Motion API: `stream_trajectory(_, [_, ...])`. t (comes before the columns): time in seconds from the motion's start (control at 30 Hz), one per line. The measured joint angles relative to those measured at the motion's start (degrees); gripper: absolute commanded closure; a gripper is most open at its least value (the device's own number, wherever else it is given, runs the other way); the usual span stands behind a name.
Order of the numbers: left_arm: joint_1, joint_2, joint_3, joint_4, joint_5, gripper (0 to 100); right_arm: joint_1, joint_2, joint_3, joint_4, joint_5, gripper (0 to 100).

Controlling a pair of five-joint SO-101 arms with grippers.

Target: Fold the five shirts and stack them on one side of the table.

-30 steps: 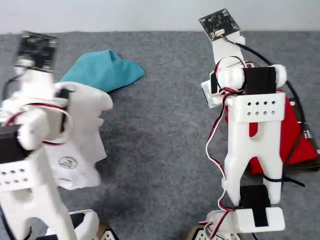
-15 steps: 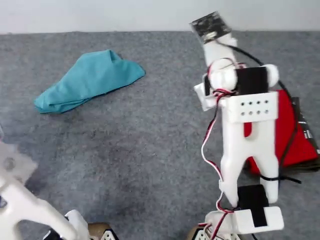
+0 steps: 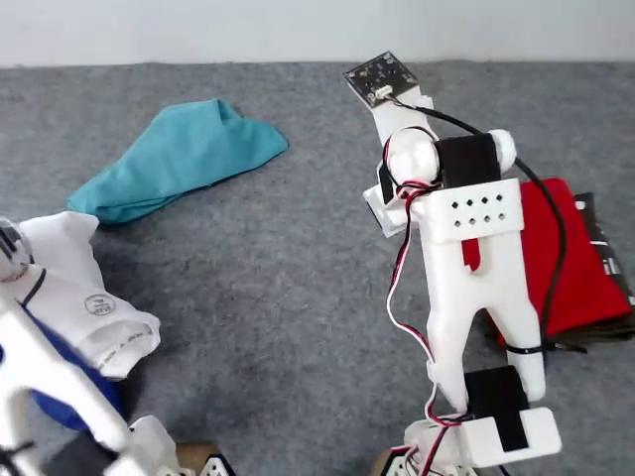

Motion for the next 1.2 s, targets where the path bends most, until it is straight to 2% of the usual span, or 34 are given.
stream_trajectory(0.3, [-0.3,17.4,-21.4,19.6,2.1,86,-0.1,0.0,0.0,0.0,0.0,80.5])
stream_trajectory(0.57, [-2.4,22.3,-49.8,24.2,2.5,86,0.0,0.0,0.0,0.0,0.0,80.5])
stream_trajectory(0.7, [-1.1,22.1,-46.7,24.6,2.5,86,0.0,0.0,1.4,0.0,0.0,80.5])
stream_trajectory(0.97, [10.9,21.2,-23.6,23.9,-1.7,86,-0.1,0.1,8.4,-0.8,0.1,80.5])
stream_trajectory(1.2, [13.7,25.0,-19.3,23.9,-2.4,86,-0.3,0.1,8.7,-0.9,0.1,80.5])
